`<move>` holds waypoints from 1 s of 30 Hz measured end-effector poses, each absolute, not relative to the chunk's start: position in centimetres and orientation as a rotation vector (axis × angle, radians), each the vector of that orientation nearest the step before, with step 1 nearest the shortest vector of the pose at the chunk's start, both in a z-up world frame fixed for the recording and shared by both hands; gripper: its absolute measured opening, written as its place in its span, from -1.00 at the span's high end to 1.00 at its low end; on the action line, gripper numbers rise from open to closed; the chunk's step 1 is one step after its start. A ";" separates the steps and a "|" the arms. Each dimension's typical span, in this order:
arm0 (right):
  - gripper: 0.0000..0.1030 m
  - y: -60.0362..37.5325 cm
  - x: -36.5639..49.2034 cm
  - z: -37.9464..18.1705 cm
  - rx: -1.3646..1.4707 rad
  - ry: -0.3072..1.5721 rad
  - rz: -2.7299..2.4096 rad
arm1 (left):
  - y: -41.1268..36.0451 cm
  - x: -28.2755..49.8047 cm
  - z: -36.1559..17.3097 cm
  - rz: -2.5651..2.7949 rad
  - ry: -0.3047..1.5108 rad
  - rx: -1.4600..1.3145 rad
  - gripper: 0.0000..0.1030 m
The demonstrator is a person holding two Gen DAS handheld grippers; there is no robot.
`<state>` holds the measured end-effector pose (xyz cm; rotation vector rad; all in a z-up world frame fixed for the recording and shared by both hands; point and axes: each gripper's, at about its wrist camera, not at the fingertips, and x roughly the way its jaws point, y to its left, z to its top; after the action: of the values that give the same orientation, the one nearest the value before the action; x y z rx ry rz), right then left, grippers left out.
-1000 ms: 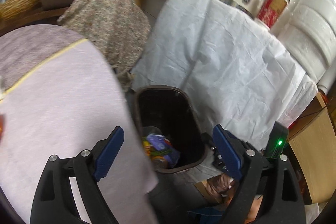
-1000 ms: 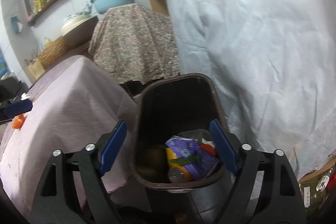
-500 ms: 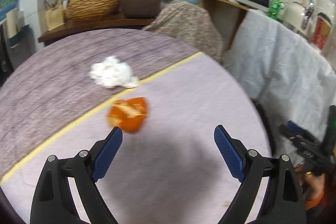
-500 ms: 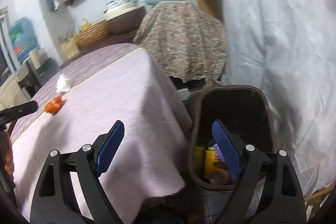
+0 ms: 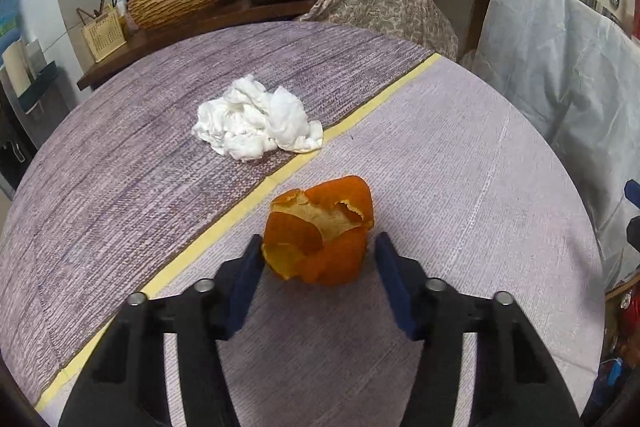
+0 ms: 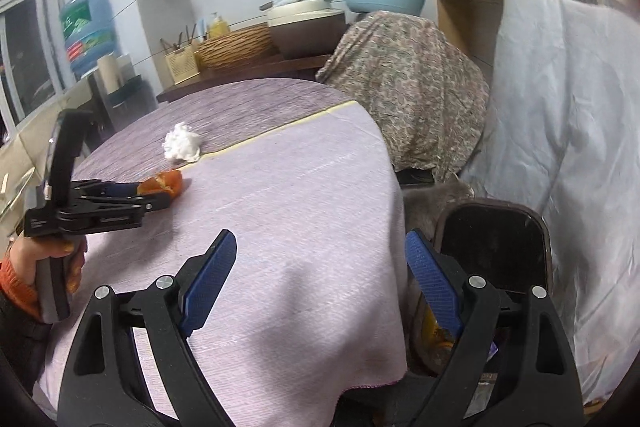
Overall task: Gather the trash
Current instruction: 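Grasp the orange peel with the left tool and lift it, then grasp the white tissue with right tool while left tool holds the orange peel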
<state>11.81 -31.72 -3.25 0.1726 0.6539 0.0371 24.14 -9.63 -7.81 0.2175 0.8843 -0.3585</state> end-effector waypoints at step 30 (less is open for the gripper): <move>-0.65 -17.4 29.7 -2.2 0.189 0.836 0.396 | -0.5 18.0 -4.2 -0.406 0.784 -0.101 0.57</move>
<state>29.67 -17.37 -2.17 0.1895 0.8362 0.3963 18.04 -0.53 -4.21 -0.1012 0.7839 -0.4057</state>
